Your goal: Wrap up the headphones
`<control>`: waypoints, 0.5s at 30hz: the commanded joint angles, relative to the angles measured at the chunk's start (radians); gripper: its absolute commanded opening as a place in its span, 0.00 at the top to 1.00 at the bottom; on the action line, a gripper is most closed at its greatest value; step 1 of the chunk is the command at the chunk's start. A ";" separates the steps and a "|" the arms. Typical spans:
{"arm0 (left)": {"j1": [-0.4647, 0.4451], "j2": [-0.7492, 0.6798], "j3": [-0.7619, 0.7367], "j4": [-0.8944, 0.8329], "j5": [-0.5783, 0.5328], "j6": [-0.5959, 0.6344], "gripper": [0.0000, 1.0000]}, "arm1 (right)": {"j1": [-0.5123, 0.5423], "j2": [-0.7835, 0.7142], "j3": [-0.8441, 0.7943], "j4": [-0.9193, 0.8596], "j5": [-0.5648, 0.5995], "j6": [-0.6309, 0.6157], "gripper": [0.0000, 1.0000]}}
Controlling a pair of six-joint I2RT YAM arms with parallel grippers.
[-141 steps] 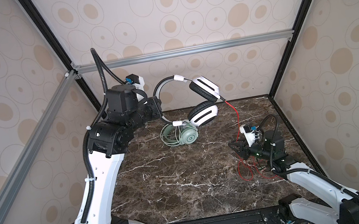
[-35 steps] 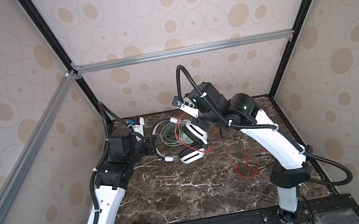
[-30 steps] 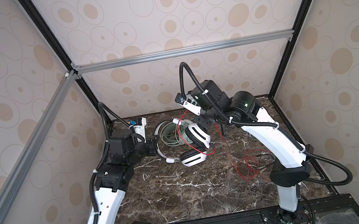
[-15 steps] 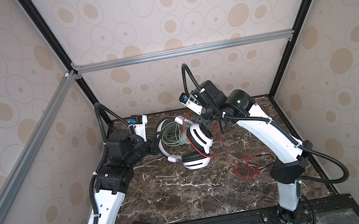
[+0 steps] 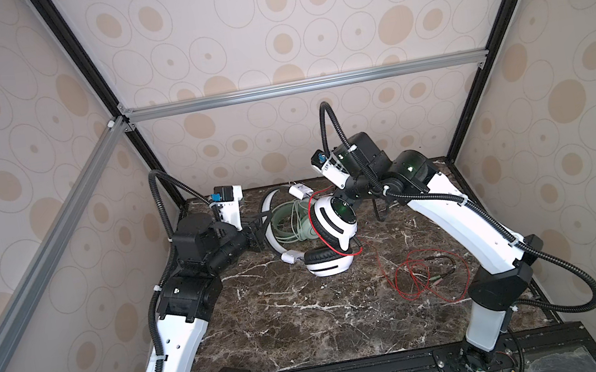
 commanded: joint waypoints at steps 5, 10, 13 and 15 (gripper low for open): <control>-0.004 -0.018 0.043 0.112 0.060 -0.085 1.00 | -0.043 -0.149 -0.240 0.239 -0.163 0.077 0.58; -0.005 -0.014 0.068 0.112 0.065 -0.102 1.00 | -0.073 -0.273 -0.492 0.489 -0.297 0.124 0.46; -0.005 -0.012 0.079 0.125 0.070 -0.120 1.00 | -0.091 -0.320 -0.607 0.597 -0.372 0.151 0.41; -0.004 -0.012 0.085 0.132 0.071 -0.128 1.00 | -0.093 -0.333 -0.656 0.638 -0.410 0.158 0.40</control>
